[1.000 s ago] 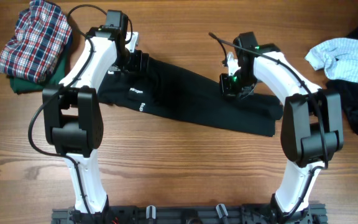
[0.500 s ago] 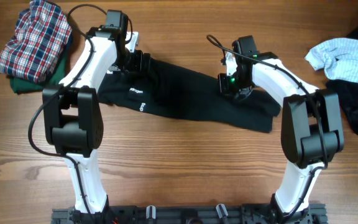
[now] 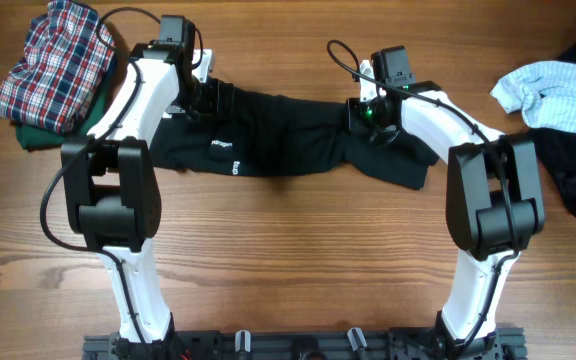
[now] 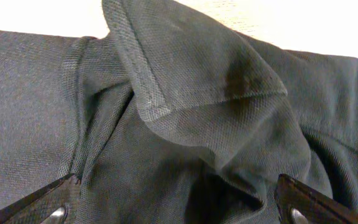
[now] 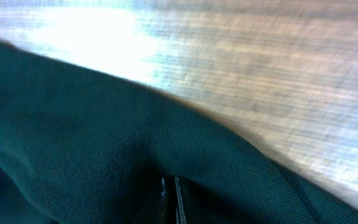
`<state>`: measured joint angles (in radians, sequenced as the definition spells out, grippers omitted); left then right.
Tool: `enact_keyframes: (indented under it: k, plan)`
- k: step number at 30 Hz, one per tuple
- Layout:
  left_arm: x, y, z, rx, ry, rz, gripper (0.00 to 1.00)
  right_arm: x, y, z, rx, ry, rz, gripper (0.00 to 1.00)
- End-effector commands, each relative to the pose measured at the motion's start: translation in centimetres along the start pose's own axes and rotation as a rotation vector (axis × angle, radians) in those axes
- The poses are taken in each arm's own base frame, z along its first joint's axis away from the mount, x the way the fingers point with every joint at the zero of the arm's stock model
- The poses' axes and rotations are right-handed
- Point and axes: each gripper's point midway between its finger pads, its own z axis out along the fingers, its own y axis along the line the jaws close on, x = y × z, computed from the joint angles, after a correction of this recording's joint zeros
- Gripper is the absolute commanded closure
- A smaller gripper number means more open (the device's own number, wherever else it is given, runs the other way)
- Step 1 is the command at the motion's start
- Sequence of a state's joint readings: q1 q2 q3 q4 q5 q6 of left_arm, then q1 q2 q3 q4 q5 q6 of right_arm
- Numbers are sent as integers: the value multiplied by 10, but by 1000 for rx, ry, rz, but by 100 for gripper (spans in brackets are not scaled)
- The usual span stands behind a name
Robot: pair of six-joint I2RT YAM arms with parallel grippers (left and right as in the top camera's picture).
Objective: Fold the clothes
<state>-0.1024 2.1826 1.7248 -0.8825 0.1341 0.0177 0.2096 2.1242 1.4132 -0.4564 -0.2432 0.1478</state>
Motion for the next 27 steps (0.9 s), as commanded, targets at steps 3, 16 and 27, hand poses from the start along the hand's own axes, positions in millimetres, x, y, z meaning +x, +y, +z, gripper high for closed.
enact_keyframes:
  k: [3, 16, 27]
  plan:
    - [6, 3, 7, -9, 23, 1, 0, -13, -52, 7, 164, -3, -27, 95]
    - [8, 3, 7, -10, 31, 0, 12, -44, -3, -106, 57, 73, 23, 40]
    - [7, 3, 7, -10, 27, 1, 93, 5, -82, -119, 232, 218, 335, 66]
